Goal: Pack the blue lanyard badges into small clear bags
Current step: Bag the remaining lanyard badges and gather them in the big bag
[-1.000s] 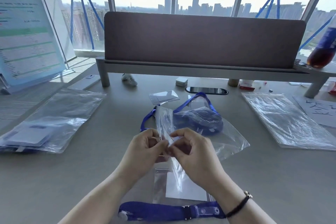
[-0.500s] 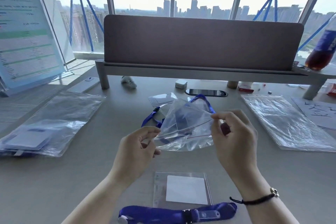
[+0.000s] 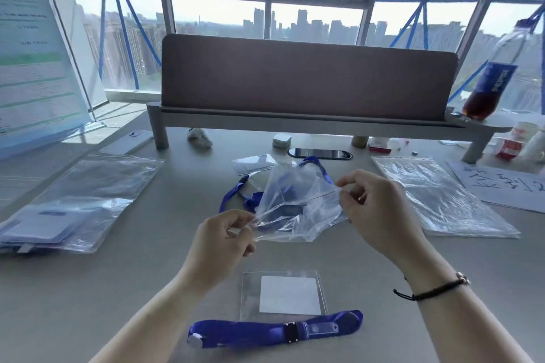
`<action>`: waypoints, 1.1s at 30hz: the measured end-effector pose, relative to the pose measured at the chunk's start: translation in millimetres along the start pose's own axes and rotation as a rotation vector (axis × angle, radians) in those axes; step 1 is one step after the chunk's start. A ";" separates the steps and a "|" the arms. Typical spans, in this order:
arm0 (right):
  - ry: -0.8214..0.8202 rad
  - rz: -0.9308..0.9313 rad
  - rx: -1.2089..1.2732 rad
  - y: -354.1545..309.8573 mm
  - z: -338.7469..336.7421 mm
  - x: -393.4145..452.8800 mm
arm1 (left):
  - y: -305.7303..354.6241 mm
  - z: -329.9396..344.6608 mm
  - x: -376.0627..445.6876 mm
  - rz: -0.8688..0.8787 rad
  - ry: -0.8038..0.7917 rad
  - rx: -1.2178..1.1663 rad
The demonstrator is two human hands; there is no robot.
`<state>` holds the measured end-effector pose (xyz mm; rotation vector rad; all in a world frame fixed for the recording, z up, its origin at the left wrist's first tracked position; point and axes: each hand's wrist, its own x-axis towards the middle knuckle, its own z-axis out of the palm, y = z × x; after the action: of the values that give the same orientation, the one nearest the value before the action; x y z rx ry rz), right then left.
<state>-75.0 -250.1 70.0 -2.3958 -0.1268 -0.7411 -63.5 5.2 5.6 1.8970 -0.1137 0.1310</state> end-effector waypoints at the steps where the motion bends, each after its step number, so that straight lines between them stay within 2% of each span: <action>1: -0.032 0.023 -0.004 -0.8 -1.7 -2.2 | 0.7 1.1 -1.1 -0.009 -0.022 -0.021; 4: -0.070 0.030 0.033 -4.0 -8.8 -9.1 | 5.8 3.6 -2.2 0.019 -0.139 -0.029; 8: -0.056 0.038 0.081 -7.4 -19.1 -14.0 | 25.6 1.9 -12.0 0.126 -0.277 0.111; 13: -0.016 0.059 0.026 -3.5 -22.5 -21.0 | 44.8 -1.6 -46.0 0.227 -0.350 0.543; 19: -0.001 0.085 0.036 1.3 -26.0 -32.7 | 54.2 -5.3 -84.4 0.266 -0.657 0.895; 23: -0.017 0.093 0.041 4.7 -30.2 -37.8 | 51.4 -6.3 -91.3 0.253 -0.618 1.058; 29: -0.029 0.111 0.052 1.5 -29.1 -40.8 | 46.2 0.8 -83.6 0.258 -0.563 1.025; 33: -0.036 0.125 0.069 3.8 -28.6 -40.0 | 45.4 9.0 -77.5 0.172 -0.542 0.936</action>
<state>-121.2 -266.6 65.1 -2.3285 -0.0162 -0.6260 -146.4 -16.9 33.8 2.8140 -0.6809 -0.2699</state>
